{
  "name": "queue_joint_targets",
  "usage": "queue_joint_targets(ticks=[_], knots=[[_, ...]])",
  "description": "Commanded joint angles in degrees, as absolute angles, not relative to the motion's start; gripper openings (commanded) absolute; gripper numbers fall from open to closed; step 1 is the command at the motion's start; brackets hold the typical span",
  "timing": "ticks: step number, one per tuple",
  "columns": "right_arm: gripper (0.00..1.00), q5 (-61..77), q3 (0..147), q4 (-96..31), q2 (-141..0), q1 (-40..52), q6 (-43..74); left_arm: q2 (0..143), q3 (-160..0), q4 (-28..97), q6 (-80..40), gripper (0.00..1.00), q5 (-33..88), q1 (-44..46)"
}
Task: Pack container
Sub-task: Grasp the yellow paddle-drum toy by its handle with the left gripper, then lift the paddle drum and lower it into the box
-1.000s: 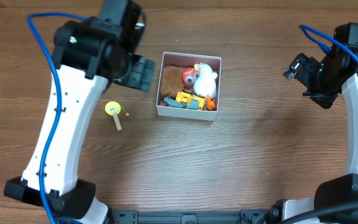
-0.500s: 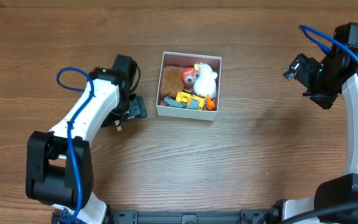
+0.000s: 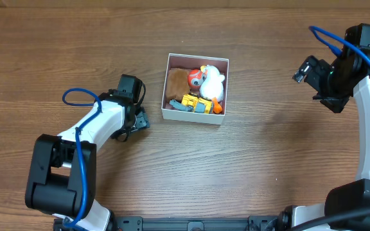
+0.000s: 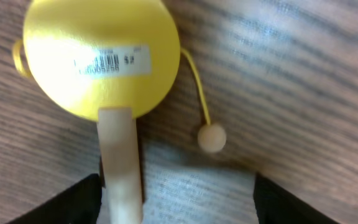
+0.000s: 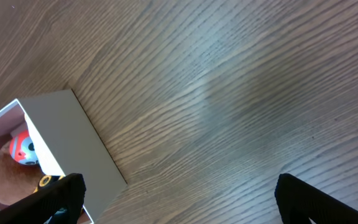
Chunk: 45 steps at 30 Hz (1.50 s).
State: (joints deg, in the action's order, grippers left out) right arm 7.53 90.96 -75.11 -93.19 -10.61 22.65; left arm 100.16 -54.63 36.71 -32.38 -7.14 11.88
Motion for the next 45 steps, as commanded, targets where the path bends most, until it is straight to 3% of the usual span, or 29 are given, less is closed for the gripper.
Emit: queue_joint_targets(ticks=[1,5,15,17,18,19,21,25,30,35,37,40,45], knots=[[1.00,7.86,91.83,-75.57,-93.34,-10.61,22.50,100.60,-51.18,34.15,-31.92,0.48,-9.69,11.53],[1.00,7.86,91.83,-75.53,-93.34,-10.61,22.50,100.60,-51.29,33.56,-31.92,0.24,-9.61,11.53],[1.00,7.84,91.83,-75.13,-93.34,-10.63,22.50,96.12,-67.13,48.38,-23.68,0.10,-9.15,11.66],[1.00,7.84,91.83,-75.11,-93.34,-10.63,22.50,94.17,-71.64,51.48,-21.58,0.10,-7.90,11.64],[1.00,7.84,91.83,-75.11,-93.34,-10.63,22.50,93.03,-74.37,53.15,-20.91,0.13,-6.87,11.64],[1.00,7.84,91.83,-75.11,-93.34,-10.61,22.50,91.88,-77.23,54.48,-20.60,0.22,-5.28,11.66],[1.00,7.84,91.83,-75.09,-93.34,-10.61,22.50,90.48,-81.14,55.18,-19.86,0.23,-0.49,11.68],[1.00,7.84,91.83,-74.43,-93.34,-10.61,22.50,90.15,-85.60,51.13,-17.63,0.04,8.86,14.90],[1.00,7.84,91.83,-74.08,-93.34,-10.61,22.48,91.09,-85.58,48.29,-14.68,0.04,0.25,22.57],[1.00,7.86,91.83,-74.28,-93.34,-10.61,22.50,91.22,-85.56,49.17,-18.63,0.42,-8.45,22.79],[1.00,7.86,91.83,-74.28,-93.34,-10.61,22.50,91.68,-85.56,49.89,-18.09,0.45,-9.52,20.23],[1.00,7.86,91.83,-74.22,-93.34,-10.61,22.50,95.24,-85.54,50.76,-14.46,0.49,-1.32,14.24],[1.00,7.84,91.83,-73.82,-93.34,-10.61,22.50,104.42,-85.54,52.27,-12.08,0.61,1.58,12.40]])
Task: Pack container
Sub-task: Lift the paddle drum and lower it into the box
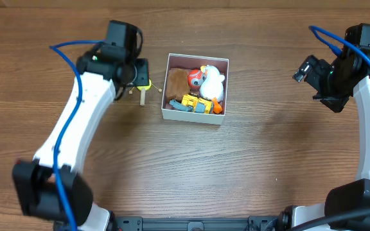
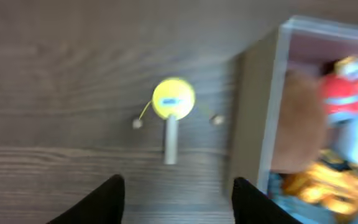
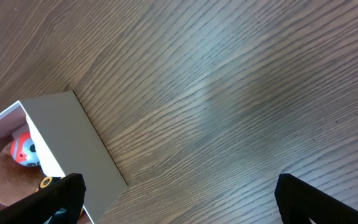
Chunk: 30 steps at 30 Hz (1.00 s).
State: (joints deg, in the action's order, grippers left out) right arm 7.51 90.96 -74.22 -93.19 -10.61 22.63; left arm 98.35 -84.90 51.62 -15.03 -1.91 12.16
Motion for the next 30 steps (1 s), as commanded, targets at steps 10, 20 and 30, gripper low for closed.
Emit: queue_joint_targets(ticks=[10,20,30], knots=[[1.00,7.81,91.83,-73.84,-93.34,-10.61,22.50,117.84,-85.54,50.54,-10.07,0.65,2.20,11.94],[1.00,7.81,91.83,-74.17,-93.34,-10.61,22.48,121.32,-85.54,48.34,-7.25,0.48,-1.13,11.57],[1.00,7.81,91.83,-74.04,-93.34,-10.61,22.50,121.51,-85.56,47.11,-7.25,0.08,-1.91,10.74]])
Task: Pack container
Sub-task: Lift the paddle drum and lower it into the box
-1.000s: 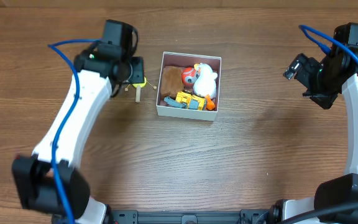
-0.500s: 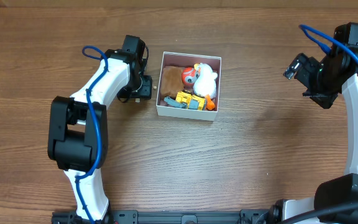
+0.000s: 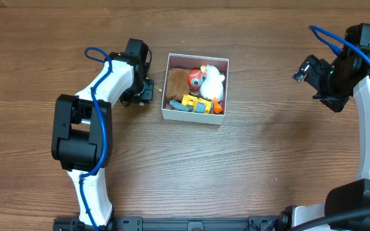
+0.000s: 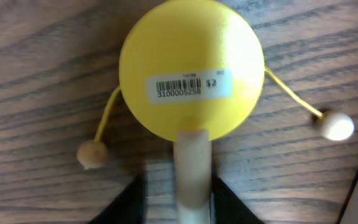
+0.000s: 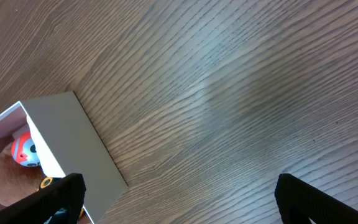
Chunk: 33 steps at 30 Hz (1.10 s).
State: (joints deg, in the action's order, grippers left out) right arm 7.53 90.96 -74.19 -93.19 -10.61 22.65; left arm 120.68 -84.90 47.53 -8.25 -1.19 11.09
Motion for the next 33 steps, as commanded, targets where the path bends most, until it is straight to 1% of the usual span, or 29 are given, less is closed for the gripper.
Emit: queue_joint_targets(ticks=[1,4,7,11,13,15,16,18,22,25,26,30,32,33], knots=[[1.00,7.81,91.83,-74.04,-93.34,-10.61,22.48,121.49,-85.58,47.16,-7.25,0.04,-1.91,10.74],[1.00,7.84,91.83,-74.04,-93.34,-10.61,22.48,121.45,-86.48,49.10,-7.22,0.04,-1.98,10.72],[1.00,7.84,91.83,-74.06,-93.34,-10.61,22.48,121.36,-91.20,55.05,-7.20,0.04,-1.96,10.74],[1.00,7.84,91.83,-74.06,-93.34,-10.61,22.48,121.10,-105.60,68.18,-7.22,0.04,-1.83,11.25],[1.00,7.84,91.83,-74.06,-93.34,-10.61,22.48,120.92,-115.77,75.81,-7.01,0.04,0.30,13.06],[1.00,7.84,91.83,-74.04,-93.34,-10.61,22.48,120.92,-121.43,79.02,-6.79,0.04,1.56,16.08],[1.00,7.81,91.83,-74.02,-93.34,-10.61,22.48,120.92,-123.13,79.24,-6.79,0.04,1.52,19.27],[1.00,7.81,91.83,-74.02,-93.34,-10.61,22.48,120.95,-123.11,78.13,-6.83,0.04,1.52,22.13],[1.00,7.81,91.83,-74.04,-93.34,-10.61,22.48,121.25,-119.92,70.63,-10.94,0.04,1.32,28.91],[1.00,7.84,91.83,-74.04,-93.34,-10.61,22.50,121.60,-117.54,65.08,-14.52,0.04,1.32,31.14],[1.00,7.84,91.83,-74.02,-93.34,-10.61,22.50,121.60,-115.85,61.84,-17.54,0.04,1.58,31.81],[1.00,7.84,91.83,-74.26,-93.34,-10.61,22.50,121.60,-112.46,59.64,-24.43,0.06,1.56,32.34],[1.00,7.84,91.83,-74.32,-93.34,-10.61,22.50,121.60,-111.11,59.29,-24.64,0.21,1.54,32.34],[1.00,7.84,91.83,-74.30,-93.34,-10.61,22.50,121.60,-110.87,59.42,-24.51,0.33,1.58,32.34]])
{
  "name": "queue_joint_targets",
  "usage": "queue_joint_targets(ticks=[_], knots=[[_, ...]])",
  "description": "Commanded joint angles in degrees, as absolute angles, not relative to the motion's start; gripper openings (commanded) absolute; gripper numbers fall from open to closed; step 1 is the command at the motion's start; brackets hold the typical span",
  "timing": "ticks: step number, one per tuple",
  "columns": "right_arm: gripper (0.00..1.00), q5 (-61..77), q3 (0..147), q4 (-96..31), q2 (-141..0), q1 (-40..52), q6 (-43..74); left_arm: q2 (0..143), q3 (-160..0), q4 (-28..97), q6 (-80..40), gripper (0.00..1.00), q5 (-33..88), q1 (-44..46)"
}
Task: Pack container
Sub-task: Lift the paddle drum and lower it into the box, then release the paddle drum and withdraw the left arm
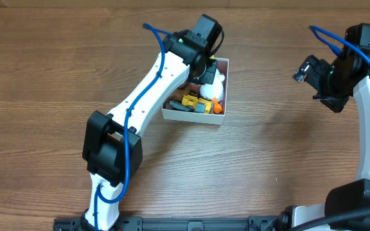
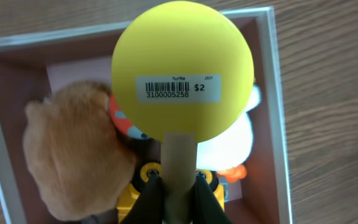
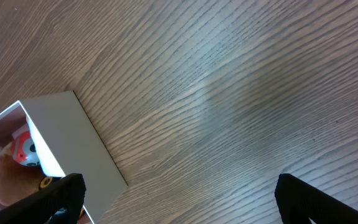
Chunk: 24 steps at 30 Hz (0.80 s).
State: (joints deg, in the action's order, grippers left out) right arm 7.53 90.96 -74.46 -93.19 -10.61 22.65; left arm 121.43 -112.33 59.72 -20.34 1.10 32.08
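Note:
A white box (image 1: 221, 119) with a pinkish inside (image 2: 275, 112) sits mid-table, holding a brown plush (image 2: 73, 155), a red and white toy, a white duck (image 1: 216, 82) and a yellow vehicle (image 1: 194, 102). My left gripper (image 2: 178, 186) is shut on the wooden handle of a yellow round drum toy (image 2: 182, 71) with a barcode sticker, held above the box's inside. Its bead strings are hidden. My right gripper (image 3: 179, 199) stands open at the far right, with nothing between its fingers (image 3: 303, 196).
The brown wooden table (image 1: 275, 167) stretches around the box. My left arm (image 1: 153, 83) reaches diagonally from the front left over the box's left part. My right arm (image 1: 365, 96) stands along the right edge.
My left gripper, then low over the drum toy on the table left of the box, now holds it by the handle above the box's contents. The right arm has not moved.
The drum toy lay on the table left of the box with my left gripper open near it. Then the gripper looked at it from higher up, then stood close over its handle. Now the toy is held above the box. The right gripper stayed open and still.

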Motion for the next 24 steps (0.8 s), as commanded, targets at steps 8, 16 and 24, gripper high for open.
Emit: queue_joint_targets(ticks=[8,16,24], knots=[[1.00,7.84,91.83,-74.63,-93.34,-10.61,22.48,119.94,-126.30,75.79,-19.68,0.88,3.40,28.05],[1.00,7.81,91.83,-74.70,-93.34,-10.63,22.48,115.90,-146.08,93.78,-19.97,1.00,-4.60,7.55],[1.00,7.81,91.83,-74.67,-93.34,-10.63,22.50,116.25,-145.97,96.40,-21.43,1.00,-2.96,-9.54]])
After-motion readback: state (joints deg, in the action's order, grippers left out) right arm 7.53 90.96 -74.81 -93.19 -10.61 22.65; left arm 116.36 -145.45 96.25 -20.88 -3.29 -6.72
